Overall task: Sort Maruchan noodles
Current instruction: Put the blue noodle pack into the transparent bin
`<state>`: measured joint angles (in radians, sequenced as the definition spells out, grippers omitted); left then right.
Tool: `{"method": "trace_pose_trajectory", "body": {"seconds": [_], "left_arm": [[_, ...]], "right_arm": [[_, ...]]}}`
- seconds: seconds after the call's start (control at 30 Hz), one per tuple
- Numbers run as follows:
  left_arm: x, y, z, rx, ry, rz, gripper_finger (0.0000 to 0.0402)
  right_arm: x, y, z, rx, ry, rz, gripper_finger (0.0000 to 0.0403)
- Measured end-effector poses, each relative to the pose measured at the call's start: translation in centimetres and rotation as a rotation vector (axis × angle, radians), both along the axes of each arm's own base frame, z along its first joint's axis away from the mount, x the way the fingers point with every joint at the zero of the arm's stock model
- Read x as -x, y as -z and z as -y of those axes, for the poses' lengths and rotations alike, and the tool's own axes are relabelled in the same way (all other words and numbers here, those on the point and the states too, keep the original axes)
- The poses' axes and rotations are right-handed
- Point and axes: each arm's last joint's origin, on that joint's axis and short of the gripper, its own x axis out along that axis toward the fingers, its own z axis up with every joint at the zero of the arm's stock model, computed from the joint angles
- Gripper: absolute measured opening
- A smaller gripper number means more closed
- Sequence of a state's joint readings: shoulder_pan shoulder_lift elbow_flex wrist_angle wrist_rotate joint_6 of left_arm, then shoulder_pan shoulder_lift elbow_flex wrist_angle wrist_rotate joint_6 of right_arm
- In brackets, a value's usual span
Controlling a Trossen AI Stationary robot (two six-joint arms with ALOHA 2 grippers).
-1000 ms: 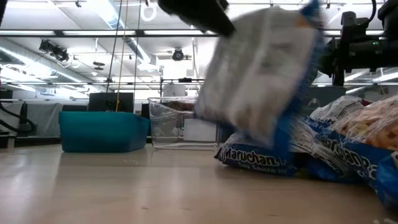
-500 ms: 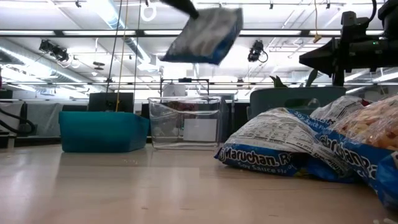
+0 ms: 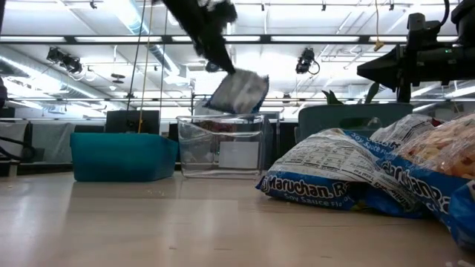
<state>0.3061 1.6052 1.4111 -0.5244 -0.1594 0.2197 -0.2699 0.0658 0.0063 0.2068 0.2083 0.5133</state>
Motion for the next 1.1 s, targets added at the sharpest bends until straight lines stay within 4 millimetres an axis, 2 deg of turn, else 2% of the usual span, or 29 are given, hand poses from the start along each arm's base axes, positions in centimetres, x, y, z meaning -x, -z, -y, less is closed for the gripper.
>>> {"method": "trace_pose_trajectory", "body": {"seconds": [0.17,0.27,0.4,0.57,0.67,0.97,1.1], "left_arm": [[0.2,3.3,-2.6,0.034,-0.006,0.037,0.0003],[0.3,4.0,-3.7,-0.025,-0.011,0.087,0.0002],[0.2,4.5,-4.7,0.010,-0.013,0.187,0.0002],[0.3,6.4,-4.2,0.084,-0.036,0.153,0.0002],[0.2,7.0,-3.7,0.052,-0.026,0.141,0.0002],[0.2,7.7,-3.7,0.024,-0.021,0.123,0.0002],[-0.3,7.8,-3.2,-0.053,-0.041,0.099,0.0002]], "right_arm": [[0.0,-0.1,0.0,0.001,0.000,0.005,0.0050],[0.0,0.0,0.0,0.001,-0.005,-0.001,0.0050],[-0.1,0.0,0.0,0.002,-0.023,-0.007,0.0050],[-0.1,0.1,-0.1,0.001,-0.026,-0.008,0.0050],[-0.1,0.0,-0.1,0.002,-0.026,-0.007,0.0050],[-0.1,0.1,-0.1,0.002,-0.026,-0.008,0.0050],[-0.1,0.0,-0.1,0.002,-0.026,-0.008,0.0050]]}}
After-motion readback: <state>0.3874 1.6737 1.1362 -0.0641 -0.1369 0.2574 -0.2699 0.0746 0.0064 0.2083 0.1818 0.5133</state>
